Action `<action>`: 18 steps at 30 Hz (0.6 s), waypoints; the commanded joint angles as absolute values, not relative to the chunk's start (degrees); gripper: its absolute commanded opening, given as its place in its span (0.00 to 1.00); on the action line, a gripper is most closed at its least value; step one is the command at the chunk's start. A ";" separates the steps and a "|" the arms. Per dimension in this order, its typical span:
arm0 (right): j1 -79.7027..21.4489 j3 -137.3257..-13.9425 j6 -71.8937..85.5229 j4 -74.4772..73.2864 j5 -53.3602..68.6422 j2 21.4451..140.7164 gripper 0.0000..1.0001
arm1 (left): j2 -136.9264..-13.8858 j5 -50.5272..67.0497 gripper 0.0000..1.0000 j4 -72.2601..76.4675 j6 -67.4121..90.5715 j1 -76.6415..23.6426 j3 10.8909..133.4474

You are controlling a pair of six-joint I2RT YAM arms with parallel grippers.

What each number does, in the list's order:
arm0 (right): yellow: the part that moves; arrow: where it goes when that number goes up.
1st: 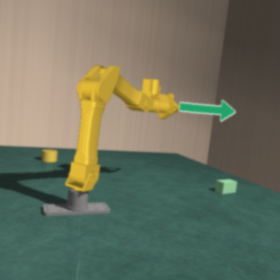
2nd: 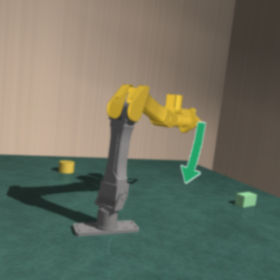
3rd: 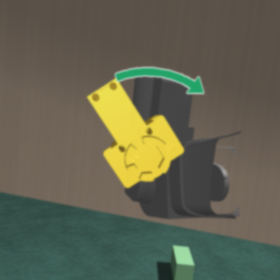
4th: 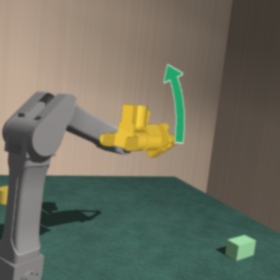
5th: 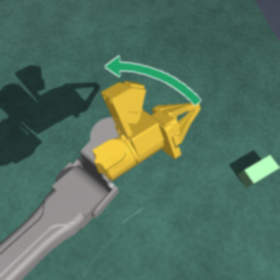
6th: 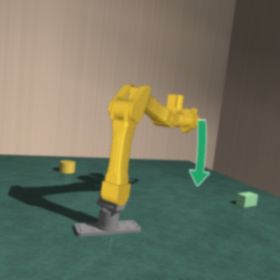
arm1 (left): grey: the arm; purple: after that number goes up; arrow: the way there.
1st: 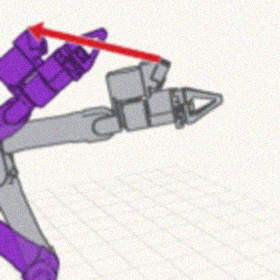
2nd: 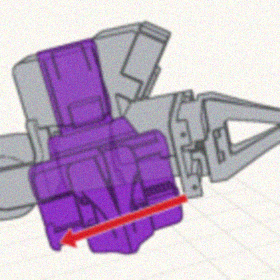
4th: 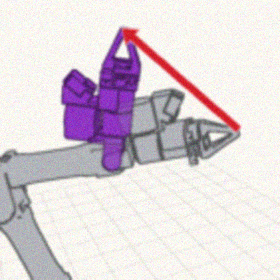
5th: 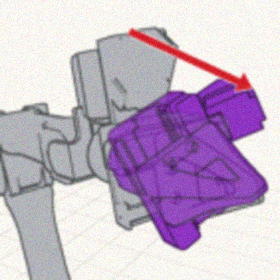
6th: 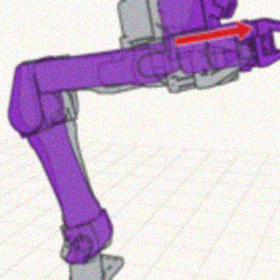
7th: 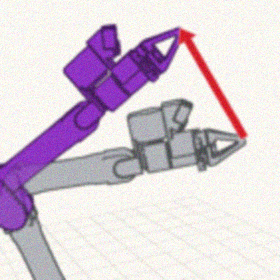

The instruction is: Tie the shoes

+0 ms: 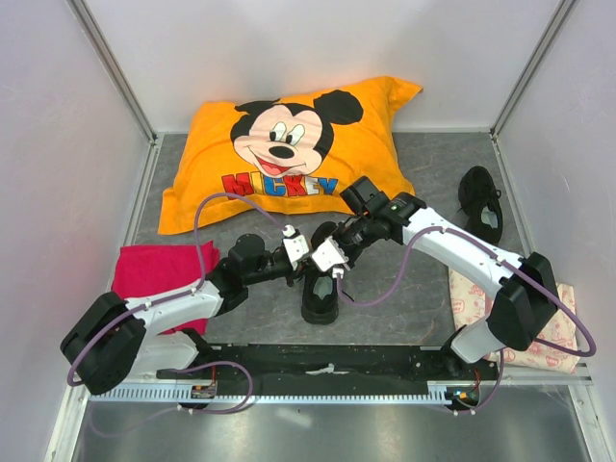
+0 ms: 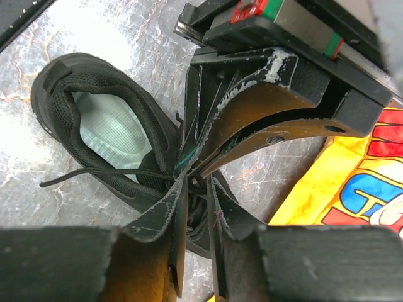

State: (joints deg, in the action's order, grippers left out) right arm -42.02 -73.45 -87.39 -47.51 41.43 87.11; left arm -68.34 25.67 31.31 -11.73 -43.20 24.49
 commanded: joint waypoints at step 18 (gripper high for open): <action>-42.54 -72.33 -97.73 -48.95 40.17 86.75 0.02 | -68.82 26.89 0.02 31.29 -14.33 -43.07 26.89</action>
